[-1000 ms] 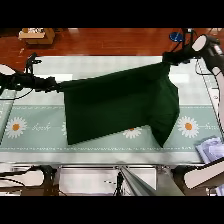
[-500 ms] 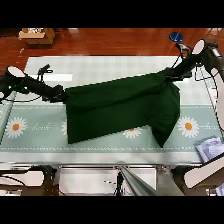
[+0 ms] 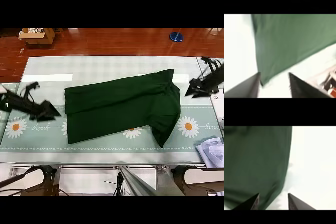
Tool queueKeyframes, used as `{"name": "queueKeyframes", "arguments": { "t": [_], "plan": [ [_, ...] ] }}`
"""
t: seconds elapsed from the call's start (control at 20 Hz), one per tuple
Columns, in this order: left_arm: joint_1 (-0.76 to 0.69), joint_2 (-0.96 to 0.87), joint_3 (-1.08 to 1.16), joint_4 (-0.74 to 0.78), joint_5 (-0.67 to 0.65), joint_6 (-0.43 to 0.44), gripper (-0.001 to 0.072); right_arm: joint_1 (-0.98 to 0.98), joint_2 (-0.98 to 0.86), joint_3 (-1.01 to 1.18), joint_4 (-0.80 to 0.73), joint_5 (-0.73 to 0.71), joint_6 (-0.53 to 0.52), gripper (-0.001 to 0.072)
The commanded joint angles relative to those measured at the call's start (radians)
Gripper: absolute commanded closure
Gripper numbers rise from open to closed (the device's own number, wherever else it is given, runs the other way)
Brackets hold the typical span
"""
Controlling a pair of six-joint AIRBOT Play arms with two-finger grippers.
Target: Fold the shirts.
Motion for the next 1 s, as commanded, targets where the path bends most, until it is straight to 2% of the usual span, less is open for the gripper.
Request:
{"name": "queueKeyframes", "arguments": {
  "t": [0.0, 0.15, 0.35, 0.6, 0.9, 0.95],
  "plan": [
    [0.034, 0.128, -0.260, 0.005, 0.009, 0.006, 0.0176, -0.110, 0.146, -0.250, 0.127, -0.081, -0.064, 0.0264],
    [0.032, 0.157, -0.358, 0.005, 0.035, 0.006, 0.0175, -0.143, 0.197, -0.354, 0.128, -0.109, -0.073, 0.0264],
    [0.031, 0.156, -0.417, -0.011, 0.091, 0.005, 0.0176, -0.142, 0.199, -0.368, 0.156, -0.109, -0.080, 0.0264],
    [0.026, 0.155, -0.446, -0.154, 0.226, 0.003, 0.0177, -0.142, 0.199, -0.368, 0.155, -0.113, -0.084, 0.0264],
    [-0.161, 0.090, -0.446, -0.194, 0.316, 0.002, 0.0188, -0.142, 0.199, -0.367, 0.154, -0.117, -0.083, 0.0264],
    [-0.193, 0.066, -0.446, -0.194, 0.331, 0.002, 0.0245, -0.142, 0.199, -0.367, 0.154, -0.115, -0.083, 0.0264]
  ]
}}
